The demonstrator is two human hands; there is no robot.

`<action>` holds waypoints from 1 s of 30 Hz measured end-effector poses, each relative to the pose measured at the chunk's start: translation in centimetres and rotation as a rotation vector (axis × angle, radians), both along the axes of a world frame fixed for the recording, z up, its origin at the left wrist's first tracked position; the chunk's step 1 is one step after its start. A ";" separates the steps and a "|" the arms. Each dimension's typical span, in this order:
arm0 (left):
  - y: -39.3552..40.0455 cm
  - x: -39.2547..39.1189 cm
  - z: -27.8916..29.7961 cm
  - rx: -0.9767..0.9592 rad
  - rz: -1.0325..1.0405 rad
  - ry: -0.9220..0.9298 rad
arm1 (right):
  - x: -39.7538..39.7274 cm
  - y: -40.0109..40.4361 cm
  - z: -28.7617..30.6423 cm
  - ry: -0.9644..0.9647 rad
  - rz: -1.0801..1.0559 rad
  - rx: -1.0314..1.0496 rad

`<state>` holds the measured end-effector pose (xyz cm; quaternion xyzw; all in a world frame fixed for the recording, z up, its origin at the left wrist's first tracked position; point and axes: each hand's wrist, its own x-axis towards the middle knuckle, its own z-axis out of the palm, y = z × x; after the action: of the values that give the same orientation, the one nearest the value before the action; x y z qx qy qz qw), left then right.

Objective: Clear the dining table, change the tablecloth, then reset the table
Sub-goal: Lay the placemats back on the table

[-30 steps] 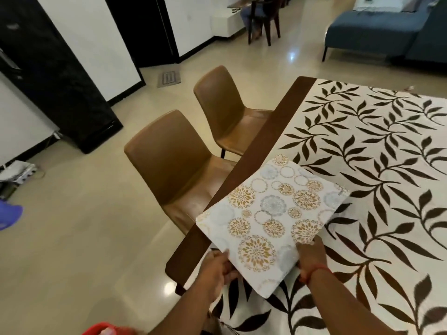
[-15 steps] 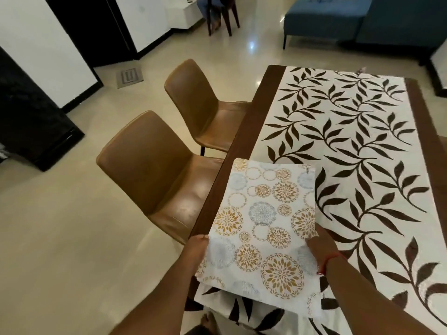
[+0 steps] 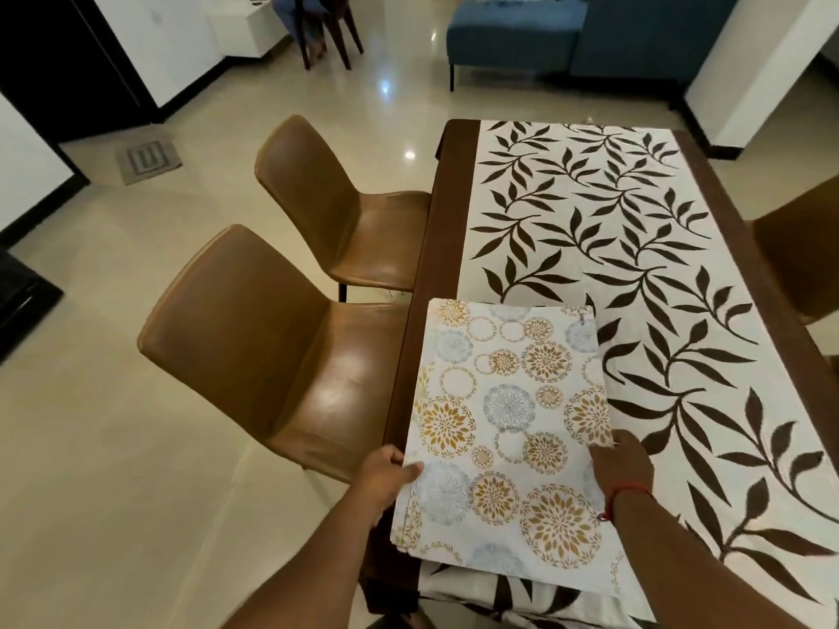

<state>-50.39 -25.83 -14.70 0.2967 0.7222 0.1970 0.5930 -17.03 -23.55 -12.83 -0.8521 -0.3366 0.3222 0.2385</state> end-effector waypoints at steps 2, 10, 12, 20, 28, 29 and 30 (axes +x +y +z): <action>0.1 -0.2 -0.1 0.026 -0.079 0.053 | -0.4 -0.4 0.4 -0.017 -0.031 -0.007; 0.5 -0.4 -0.4 0.006 -0.172 -0.025 | -1.1 -0.9 0.9 -0.046 -0.047 -0.025; 0.6 -0.3 -0.2 -0.049 -0.104 -0.107 | -0.9 -1.0 0.6 -0.040 -0.052 -0.023; 0.4 -0.4 -0.6 0.013 -0.032 -0.081 | -0.6 -1.1 0.2 -0.022 -0.016 -0.056; 0.1 0.2 -0.9 0.077 0.042 0.037 | 0.4 -0.9 0.2 -0.017 -0.003 -0.059; 0.0 0.4 -1.0 0.086 0.044 0.074 | 0.5 -0.8 0.2 -0.027 -0.003 -0.054; 0.1 0.6 -1.0 0.101 0.046 0.127 | 0.6 -0.7 0.2 -0.035 -0.005 -0.049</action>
<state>-49.81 -25.72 -15.70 0.3213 0.7541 0.2276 0.5256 -16.40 -24.23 -12.59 -0.8641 -0.3306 0.3145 0.2124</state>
